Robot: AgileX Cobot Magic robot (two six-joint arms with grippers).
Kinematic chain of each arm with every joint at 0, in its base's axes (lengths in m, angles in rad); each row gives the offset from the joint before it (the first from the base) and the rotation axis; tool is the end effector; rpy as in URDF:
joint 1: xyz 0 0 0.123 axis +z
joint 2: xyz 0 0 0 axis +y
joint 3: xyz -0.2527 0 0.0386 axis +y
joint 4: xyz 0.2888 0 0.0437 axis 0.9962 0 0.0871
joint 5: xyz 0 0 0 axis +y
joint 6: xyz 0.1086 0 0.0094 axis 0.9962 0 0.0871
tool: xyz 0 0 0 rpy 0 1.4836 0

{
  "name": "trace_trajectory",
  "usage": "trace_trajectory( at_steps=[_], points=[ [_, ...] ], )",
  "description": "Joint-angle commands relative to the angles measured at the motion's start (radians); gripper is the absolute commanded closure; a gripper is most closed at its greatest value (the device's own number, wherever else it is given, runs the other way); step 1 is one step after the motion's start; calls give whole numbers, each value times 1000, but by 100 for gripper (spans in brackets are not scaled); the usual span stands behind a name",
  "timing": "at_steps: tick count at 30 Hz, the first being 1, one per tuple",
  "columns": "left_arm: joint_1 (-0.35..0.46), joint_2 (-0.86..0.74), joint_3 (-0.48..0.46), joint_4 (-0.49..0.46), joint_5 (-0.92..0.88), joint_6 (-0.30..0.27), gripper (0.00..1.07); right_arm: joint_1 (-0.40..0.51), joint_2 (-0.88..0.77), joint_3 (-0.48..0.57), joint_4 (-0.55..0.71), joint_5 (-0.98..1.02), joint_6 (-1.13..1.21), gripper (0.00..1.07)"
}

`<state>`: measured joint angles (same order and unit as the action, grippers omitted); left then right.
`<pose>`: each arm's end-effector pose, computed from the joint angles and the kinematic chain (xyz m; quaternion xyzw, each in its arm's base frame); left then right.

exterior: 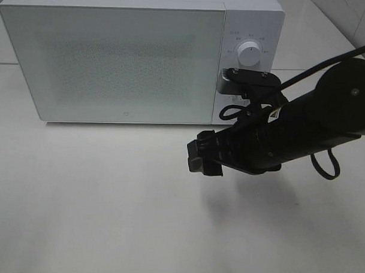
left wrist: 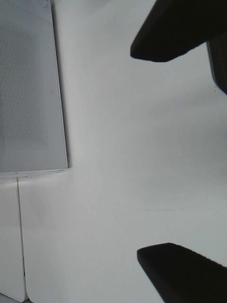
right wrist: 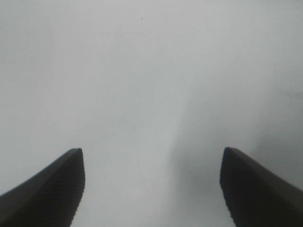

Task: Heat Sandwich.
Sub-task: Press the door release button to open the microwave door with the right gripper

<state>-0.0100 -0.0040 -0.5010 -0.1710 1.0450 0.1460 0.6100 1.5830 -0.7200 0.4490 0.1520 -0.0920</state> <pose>0.0758 -0.0168 0.2919 0.0686 0.8419 -0.0492 0.5330 0.2656 0.1944 0.0981 -0.1320 0.9367 0.1770 0.2718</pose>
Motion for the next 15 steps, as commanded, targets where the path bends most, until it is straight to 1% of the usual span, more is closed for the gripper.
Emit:
trace_trajectory(
  at_steps=[1,3,5,8,11,12,15],
  points=[
    [4,-26,1,-5,-10,-2,5,-5,-50,-2,-49,110,-44,31],
    [4,-26,1,-5,-10,-2,5,-5,-61,-2,-68,140,-44,31],
    [4,-26,1,-5,-10,-2,5,-5,-108,-2,-128,216,-33,31],
    [4,-26,1,-5,-10,-2,5,-5,-147,-2,-145,264,-32,31],
    [4,-26,1,-5,-10,-2,5,-5,-228,-2,-178,365,-33,31],
    [4,-26,1,-5,-10,-2,5,-5,-228,-2,-178,365,-33,31],
    [4,-26,1,-5,-10,-2,5,-5,-322,-2,-205,442,-33,31]
  ],
)
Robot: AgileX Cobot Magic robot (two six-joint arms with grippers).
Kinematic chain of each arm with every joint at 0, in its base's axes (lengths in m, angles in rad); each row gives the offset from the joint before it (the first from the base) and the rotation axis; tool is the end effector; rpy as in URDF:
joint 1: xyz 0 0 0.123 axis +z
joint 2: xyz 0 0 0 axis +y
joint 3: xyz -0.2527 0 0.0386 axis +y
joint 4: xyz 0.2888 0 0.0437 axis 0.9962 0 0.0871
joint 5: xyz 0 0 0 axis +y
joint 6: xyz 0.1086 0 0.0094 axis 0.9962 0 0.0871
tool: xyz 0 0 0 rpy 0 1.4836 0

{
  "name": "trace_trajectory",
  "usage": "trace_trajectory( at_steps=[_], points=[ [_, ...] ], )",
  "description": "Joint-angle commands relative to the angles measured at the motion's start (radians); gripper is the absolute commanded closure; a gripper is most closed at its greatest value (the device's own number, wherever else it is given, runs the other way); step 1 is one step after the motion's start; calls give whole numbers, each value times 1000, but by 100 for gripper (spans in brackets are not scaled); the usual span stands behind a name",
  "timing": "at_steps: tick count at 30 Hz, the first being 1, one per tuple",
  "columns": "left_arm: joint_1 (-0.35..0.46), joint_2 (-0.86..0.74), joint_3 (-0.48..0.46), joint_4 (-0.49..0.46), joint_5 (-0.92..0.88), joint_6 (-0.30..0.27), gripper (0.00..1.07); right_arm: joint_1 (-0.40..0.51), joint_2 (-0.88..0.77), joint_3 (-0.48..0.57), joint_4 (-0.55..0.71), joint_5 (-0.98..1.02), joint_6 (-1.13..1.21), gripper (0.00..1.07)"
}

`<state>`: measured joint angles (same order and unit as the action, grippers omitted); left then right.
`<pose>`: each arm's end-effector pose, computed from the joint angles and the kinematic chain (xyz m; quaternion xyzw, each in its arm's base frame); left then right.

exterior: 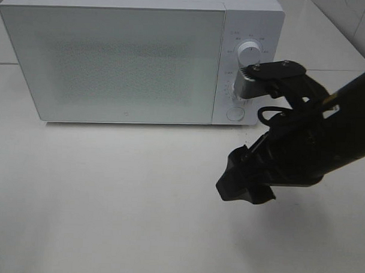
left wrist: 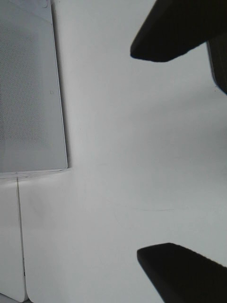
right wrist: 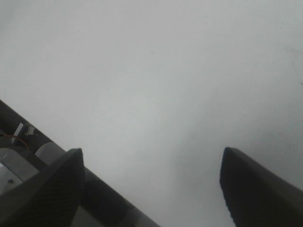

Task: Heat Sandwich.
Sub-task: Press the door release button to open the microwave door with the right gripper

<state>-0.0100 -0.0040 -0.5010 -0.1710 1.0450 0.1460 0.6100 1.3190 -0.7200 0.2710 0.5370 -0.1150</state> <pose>0.0758 -0.0168 0.2919 0.0686 0.8419 -0.0492 0.5330 0.2315 0.1800 0.1579 -0.2513 0.9285 0.1564 0.2242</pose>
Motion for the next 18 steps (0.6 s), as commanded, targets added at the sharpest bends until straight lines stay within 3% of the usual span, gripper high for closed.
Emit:
trace_trajectory(
  at_steps=[1,18],
  points=[
    [4,-26,1,-5,-10,-2,5,-5,-82,-2,-36,76,-10,31],
    [4,-26,1,-5,-10,-2,5,-5,-469,-1,-126,360,52,31]
  ],
)
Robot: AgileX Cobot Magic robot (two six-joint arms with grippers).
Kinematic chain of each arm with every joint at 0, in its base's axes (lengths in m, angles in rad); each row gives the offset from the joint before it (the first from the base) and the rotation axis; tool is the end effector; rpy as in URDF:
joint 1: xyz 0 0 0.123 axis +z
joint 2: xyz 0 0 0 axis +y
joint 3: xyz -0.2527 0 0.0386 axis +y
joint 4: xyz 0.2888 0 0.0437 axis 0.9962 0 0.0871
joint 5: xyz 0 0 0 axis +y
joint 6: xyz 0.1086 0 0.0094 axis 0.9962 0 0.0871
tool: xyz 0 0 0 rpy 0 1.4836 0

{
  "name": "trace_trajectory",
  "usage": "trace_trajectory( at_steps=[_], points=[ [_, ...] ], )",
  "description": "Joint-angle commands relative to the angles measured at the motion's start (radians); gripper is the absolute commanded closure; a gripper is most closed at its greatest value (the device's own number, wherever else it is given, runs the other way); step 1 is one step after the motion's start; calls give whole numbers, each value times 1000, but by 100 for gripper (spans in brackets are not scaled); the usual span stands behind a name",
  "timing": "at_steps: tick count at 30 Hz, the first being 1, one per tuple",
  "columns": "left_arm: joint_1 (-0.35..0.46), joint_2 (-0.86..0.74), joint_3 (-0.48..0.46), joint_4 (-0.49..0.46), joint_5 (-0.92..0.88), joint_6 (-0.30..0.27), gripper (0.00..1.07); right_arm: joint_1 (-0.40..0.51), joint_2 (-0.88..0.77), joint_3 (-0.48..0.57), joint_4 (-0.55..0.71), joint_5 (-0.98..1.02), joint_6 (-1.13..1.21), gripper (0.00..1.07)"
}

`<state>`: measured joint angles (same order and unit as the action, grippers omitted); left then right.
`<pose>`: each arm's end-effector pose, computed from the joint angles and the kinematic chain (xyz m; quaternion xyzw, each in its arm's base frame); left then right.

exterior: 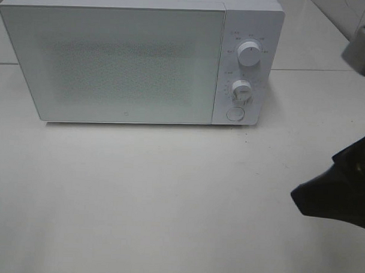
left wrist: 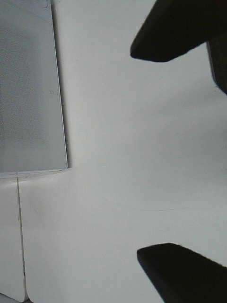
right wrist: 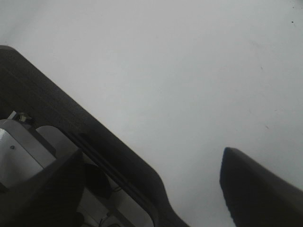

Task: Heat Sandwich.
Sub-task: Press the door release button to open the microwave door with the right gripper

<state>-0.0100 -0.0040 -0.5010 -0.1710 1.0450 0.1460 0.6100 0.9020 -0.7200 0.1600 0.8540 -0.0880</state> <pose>0.0758 -0.0168 0.2919 0.0686 0.8419 -0.0492 0.5330 0.1803 0.1420 0.2483 -0.2949 0.9026 0.1496 0.2758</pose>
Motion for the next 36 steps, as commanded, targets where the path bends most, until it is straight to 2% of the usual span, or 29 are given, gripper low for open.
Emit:
trace_trajectory(
  at_steps=[1,4,7,8,9,13,18,22,34,36],
  points=[
    [4,-26,1,-5,-10,-2,5,-5,-72,-1,-29,53,40,31],
    [4,-26,1,-5,-10,-2,5,-13,-106,-1,-56,71,67,31],
    [4,-26,1,-5,-10,-2,5,-91,-186,-1,-83,105,88,31],
    [4,-26,1,-5,-10,-2,5,-148,-228,-1,-92,121,88,31],
    [4,-26,1,-5,-10,-2,5,-148,-228,-1,-92,121,88,31],
    [4,-26,1,-5,-10,-2,5,-255,-358,-1,-119,156,88,31],
    [4,-26,1,-5,-10,-2,5,-315,-436,-1,-128,177,88,31],
    [4,-26,1,-5,-10,-2,5,-416,-587,-1,-185,216,147,31],
    [4,-26,1,-5,-10,-2,5,-543,-790,1,-325,258,240,31],
    [4,-26,1,-5,-10,-2,5,-567,-846,32,-344,254,241,31]
  ],
)
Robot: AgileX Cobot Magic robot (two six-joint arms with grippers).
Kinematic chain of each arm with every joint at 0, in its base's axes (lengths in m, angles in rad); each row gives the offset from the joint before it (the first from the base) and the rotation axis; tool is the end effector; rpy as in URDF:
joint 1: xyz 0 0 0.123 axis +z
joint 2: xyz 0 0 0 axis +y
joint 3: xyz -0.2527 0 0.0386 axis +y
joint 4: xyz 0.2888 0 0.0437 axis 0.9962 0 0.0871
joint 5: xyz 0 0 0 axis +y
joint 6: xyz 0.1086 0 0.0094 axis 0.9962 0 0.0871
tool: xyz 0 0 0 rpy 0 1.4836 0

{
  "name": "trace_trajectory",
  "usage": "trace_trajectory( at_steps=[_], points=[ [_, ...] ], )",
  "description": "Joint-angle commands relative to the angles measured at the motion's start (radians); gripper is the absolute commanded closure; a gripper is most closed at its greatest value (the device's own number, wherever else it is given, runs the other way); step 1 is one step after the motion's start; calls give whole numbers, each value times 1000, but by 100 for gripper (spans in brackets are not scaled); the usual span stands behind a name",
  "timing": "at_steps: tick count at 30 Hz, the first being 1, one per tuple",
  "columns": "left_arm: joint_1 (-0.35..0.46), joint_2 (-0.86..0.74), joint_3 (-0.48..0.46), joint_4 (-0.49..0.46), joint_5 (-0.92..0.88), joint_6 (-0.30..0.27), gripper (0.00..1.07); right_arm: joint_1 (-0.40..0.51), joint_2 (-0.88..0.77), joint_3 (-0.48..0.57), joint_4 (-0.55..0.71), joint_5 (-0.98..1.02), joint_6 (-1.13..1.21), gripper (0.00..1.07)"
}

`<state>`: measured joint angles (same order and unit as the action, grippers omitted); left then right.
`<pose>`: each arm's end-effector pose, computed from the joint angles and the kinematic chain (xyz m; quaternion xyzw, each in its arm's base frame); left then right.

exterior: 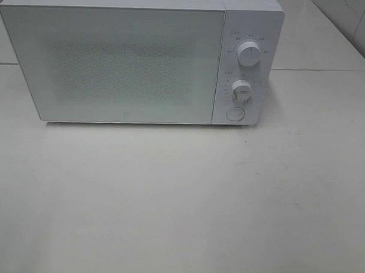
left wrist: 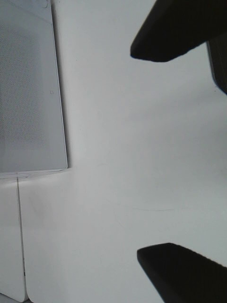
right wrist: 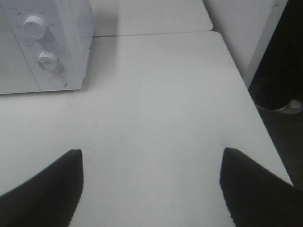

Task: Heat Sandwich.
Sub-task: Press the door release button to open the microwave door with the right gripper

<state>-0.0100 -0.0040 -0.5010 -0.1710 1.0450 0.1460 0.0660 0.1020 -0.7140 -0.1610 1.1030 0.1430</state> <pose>0.0758 -0.0168 0.2919 0.0686 0.8419 -0.0492 0.5330 0.0641 -0.0114 0.3469 0.0413 0.8309 -0.0222 0.5545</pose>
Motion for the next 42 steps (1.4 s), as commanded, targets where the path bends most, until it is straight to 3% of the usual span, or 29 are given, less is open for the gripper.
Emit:
trace_trajectory(
  at_steps=[1,11,32,42],
  points=[
    [4,-26,1,-5,-10,-2,5,-32,-66,45,-23,3,10,31],
    [4,-26,1,-5,-10,-2,5,-43,-132,209,-10,-63,6,31],
    [4,-26,1,-4,-10,-2,5,-43,-131,202,-10,-68,-1,31],
    [4,-26,1,-4,-10,-2,5,-43,20,128,-12,-169,-2,31]
  ],
)
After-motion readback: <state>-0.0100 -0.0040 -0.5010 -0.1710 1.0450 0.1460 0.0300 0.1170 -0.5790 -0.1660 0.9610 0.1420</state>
